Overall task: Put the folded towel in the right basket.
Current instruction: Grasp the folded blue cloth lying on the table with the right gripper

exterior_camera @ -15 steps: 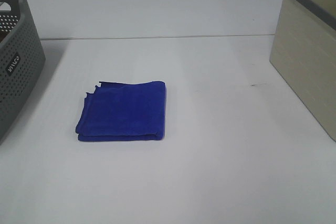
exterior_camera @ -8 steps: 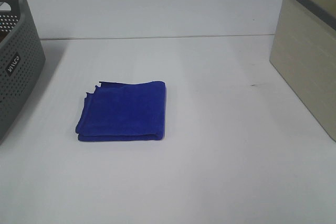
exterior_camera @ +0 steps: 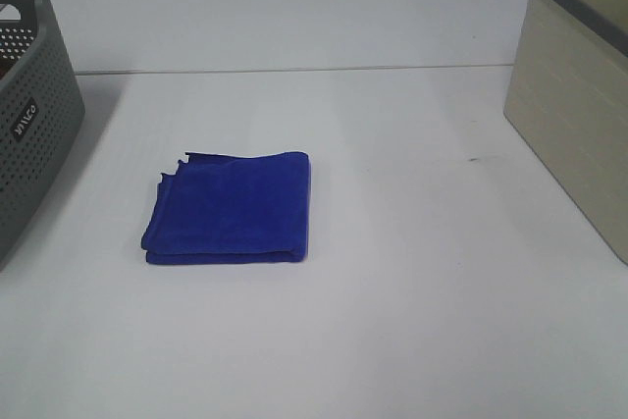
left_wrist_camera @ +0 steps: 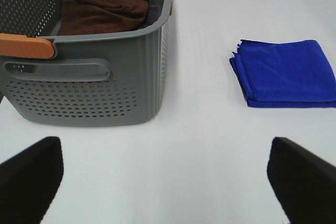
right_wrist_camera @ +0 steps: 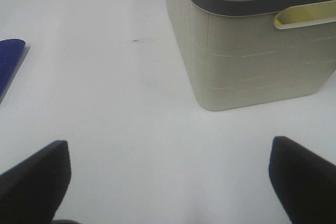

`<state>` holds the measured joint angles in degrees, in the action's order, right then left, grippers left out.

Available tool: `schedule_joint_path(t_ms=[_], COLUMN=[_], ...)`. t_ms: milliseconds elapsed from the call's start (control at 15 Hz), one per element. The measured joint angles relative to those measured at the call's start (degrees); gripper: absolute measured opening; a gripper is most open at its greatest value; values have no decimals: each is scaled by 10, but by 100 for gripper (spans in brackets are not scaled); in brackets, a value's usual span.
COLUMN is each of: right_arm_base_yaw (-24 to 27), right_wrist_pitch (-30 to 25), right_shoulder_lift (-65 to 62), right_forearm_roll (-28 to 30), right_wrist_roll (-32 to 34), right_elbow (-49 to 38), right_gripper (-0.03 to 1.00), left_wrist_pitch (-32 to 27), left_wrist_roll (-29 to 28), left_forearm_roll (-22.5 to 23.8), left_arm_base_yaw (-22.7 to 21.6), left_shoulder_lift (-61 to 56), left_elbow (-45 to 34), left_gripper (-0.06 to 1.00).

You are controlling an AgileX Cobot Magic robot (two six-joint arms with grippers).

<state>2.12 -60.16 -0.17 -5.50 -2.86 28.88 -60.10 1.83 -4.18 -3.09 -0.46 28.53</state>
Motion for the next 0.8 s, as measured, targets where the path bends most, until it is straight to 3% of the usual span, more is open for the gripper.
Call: schedule_joint_path(t_ms=[800], right_arm_base_yaw=[-4], right_wrist_pitch=[0], right_shoulder_lift=[0], right_forearm_roll=[3], right_wrist_roll=[-5], right_elbow=[0], right_gripper=[97], left_wrist_pitch=[0], left_wrist_roll=[0], left_forearm_roll=[0], left_arm_base_yaw=[0], left_shoulder_lift=[0], left_elbow=[0], left_gripper=[98])
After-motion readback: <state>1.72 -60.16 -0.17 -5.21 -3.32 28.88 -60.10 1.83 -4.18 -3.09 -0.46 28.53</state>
